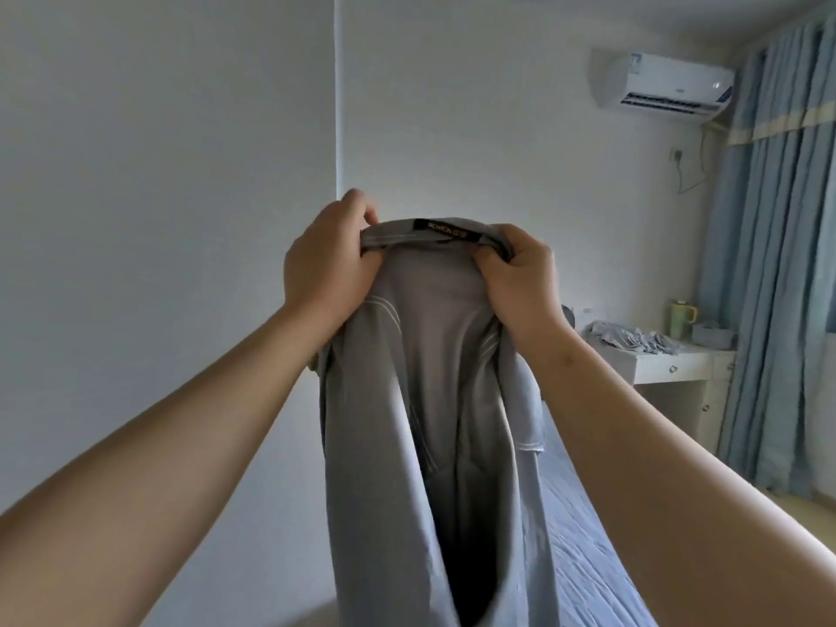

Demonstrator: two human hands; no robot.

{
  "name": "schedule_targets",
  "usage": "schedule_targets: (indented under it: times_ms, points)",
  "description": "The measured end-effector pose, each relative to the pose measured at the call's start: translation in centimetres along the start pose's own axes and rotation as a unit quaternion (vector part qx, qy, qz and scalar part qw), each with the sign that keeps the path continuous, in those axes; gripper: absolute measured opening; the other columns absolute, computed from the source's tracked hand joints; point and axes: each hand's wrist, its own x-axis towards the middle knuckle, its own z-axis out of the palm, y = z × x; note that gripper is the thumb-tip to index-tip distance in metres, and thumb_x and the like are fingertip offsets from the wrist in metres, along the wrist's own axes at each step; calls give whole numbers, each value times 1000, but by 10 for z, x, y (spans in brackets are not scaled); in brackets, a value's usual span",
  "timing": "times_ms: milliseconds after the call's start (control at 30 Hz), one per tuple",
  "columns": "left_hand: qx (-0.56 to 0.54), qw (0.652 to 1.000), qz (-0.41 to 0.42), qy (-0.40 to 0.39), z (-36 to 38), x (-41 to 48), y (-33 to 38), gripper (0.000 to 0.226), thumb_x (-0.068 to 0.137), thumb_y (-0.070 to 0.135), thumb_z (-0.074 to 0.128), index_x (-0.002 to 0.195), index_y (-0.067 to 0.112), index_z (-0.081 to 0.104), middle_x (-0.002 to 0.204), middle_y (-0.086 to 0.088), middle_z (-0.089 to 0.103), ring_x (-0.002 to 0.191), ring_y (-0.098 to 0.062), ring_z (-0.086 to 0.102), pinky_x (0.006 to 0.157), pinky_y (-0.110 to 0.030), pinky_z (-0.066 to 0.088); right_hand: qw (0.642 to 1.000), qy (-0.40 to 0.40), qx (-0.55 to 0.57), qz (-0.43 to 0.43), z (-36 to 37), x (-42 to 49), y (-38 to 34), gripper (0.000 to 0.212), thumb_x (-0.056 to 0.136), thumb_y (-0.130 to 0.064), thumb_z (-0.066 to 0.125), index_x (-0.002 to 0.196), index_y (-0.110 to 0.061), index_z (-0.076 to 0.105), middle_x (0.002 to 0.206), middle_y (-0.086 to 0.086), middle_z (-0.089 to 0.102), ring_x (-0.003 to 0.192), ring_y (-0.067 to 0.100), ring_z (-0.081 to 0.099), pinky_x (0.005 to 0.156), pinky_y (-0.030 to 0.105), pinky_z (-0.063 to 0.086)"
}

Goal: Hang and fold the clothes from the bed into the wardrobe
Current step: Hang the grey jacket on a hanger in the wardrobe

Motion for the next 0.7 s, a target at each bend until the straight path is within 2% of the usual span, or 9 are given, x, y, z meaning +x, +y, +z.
schedule_targets:
  times_ms: [67, 167, 233, 300, 367, 467, 533, 600, 700]
  points:
    - [67, 997, 10, -38, -14, -1, -13, 14, 85, 19, 52, 98, 18, 57, 91, -3, 57, 84, -25, 54, 63, -29, 31, 1000, -1, -3, -10, 19, 1, -5, 22, 83, -8, 52, 83, -27, 64, 70, -17, 60, 75, 11, 56, 67, 23, 43]
    - [78, 978, -54, -186, -37, -15, -33, 10, 87, 30, 57, 87, 21, 61, 79, 1, 56, 83, -24, 55, 62, -29, 31, 1000, -26, -7, 2, 47, -12, -2, 21, 84, -7, 51, 82, -25, 63, 68, -18, 57, 67, 3, 52, 55, 9, 37]
    - [17, 961, -125, -245, -52, -24, -43, 14, 84, 32, 65, 79, 21, 58, 72, 4, 54, 76, -19, 53, 62, -28, 33, 999, -48, -8, 9, 59, -24, 1, 19, 84, -7, 51, 79, -22, 62, 68, -14, 57, 64, 3, 49, 50, 5, 33]
    - [-64, 943, -192, -262, -71, -40, -51, 18, 79, 23, 72, 77, 17, 55, 70, 3, 51, 69, -14, 48, 61, -28, 33, 997, -78, -1, 10, 71, -39, 2, 16, 84, -8, 51, 79, -18, 63, 69, -8, 58, 66, 9, 50, 53, 10, 35]
    - [-136, 915, -253, -283, -89, -56, -58, 20, 75, 13, 75, 78, 14, 55, 71, 2, 50, 69, -13, 47, 61, -25, 34, 993, -112, 11, 16, 78, -52, 4, 17, 85, -11, 52, 77, -23, 63, 70, -12, 60, 68, 8, 52, 58, 16, 38]
    - [-167, 871, -312, -341, -115, -84, -62, 18, 74, 10, 75, 83, 15, 60, 76, 2, 62, 72, -12, 60, 68, -22, 47, 981, -185, 35, 39, 90, -73, 7, 25, 86, -14, 55, 69, -33, 59, 71, -17, 60, 70, -1, 53, 58, 13, 39]
    - [-131, 870, -336, -335, -132, -101, -64, 16, 76, 15, 75, 84, 20, 61, 78, 3, 65, 73, -10, 62, 68, -19, 49, 973, -221, 47, 46, 101, -89, 9, 24, 86, -14, 56, 69, -31, 58, 69, -17, 60, 68, -1, 53, 58, 12, 39]
    - [-43, 892, -346, -289, -155, -119, -66, 15, 78, 21, 74, 76, 22, 59, 71, 6, 59, 65, -8, 54, 58, -14, 42, 964, -253, 61, 45, 118, -110, 6, 19, 85, -13, 58, 73, -28, 61, 67, -18, 59, 67, -1, 52, 56, 6, 37]
    - [137, 903, -346, -215, -201, -150, -69, 21, 80, 29, 70, 66, 24, 55, 63, 8, 52, 59, -9, 45, 53, -21, 33, 939, -330, 84, 43, 153, -152, -8, 10, 86, -14, 60, 79, -19, 65, 68, -9, 59, 69, 10, 52, 55, 18, 35]
